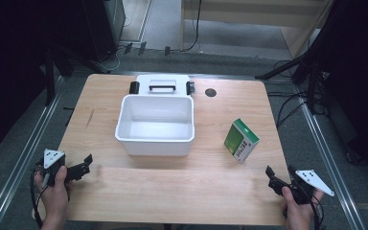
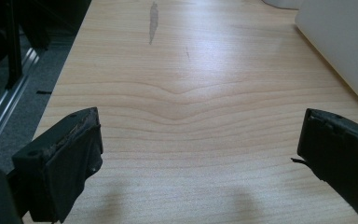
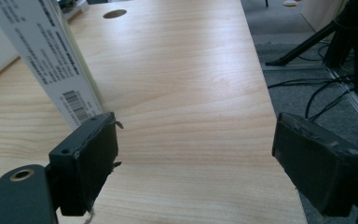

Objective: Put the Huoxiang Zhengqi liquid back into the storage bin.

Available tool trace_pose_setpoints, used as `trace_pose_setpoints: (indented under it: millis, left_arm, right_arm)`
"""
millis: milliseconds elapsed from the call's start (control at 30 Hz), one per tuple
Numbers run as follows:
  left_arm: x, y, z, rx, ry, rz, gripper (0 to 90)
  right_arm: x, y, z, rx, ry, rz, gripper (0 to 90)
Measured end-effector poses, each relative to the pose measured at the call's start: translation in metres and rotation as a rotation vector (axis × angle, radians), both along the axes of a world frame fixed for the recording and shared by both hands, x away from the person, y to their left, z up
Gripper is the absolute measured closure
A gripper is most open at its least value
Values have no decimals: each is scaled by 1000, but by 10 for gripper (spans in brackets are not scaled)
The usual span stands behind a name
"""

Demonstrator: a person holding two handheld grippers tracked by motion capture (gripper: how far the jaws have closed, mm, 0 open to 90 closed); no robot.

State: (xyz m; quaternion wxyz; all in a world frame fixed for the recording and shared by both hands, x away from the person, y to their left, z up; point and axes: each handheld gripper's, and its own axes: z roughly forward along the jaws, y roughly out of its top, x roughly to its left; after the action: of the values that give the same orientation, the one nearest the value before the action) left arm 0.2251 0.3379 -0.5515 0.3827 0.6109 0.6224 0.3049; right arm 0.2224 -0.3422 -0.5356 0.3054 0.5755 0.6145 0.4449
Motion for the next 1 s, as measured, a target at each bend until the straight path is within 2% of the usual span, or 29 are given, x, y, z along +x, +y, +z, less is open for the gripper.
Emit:
trace_pose_setpoints:
  millis: [133, 200, 300, 400, 467, 633, 767, 900, 1000]
  left_arm:
    - [0, 1, 0, -15, -3, -2, 8]
    - [0, 1, 0, -14, -3, -1, 8]
    - [0, 1, 0, -13, -3, -1, 8]
    - [0, 2, 0, -15, 0, -3, 8]
    - [0, 1, 0, -11, 3, -5, 8]
    - [1, 0, 0, -2, 5, -4, 8]
    - [0, 0, 0, 5, 4, -4, 8]
    - [0, 0, 0, 2, 4, -4, 9]
    - [1, 0, 0, -5, 4, -1, 8]
  right_arm:
    - [0, 6, 12, -4, -10, 38, 168]
    - [1, 12, 17, -31, -3, 60, 180]
    - [6, 19, 24, -74, 26, 105, 181]
    - [12, 23, 32, -70, 70, 164, 189]
    - [18, 26, 35, -92, 113, 197, 189]
    - [29, 36, 41, -188, 233, 285, 191]
    - [39, 43, 49, -260, 366, 341, 245]
    - [50, 49, 64, -290, 490, 395, 264]
    - [57, 54, 77, -345, 563, 411, 263]
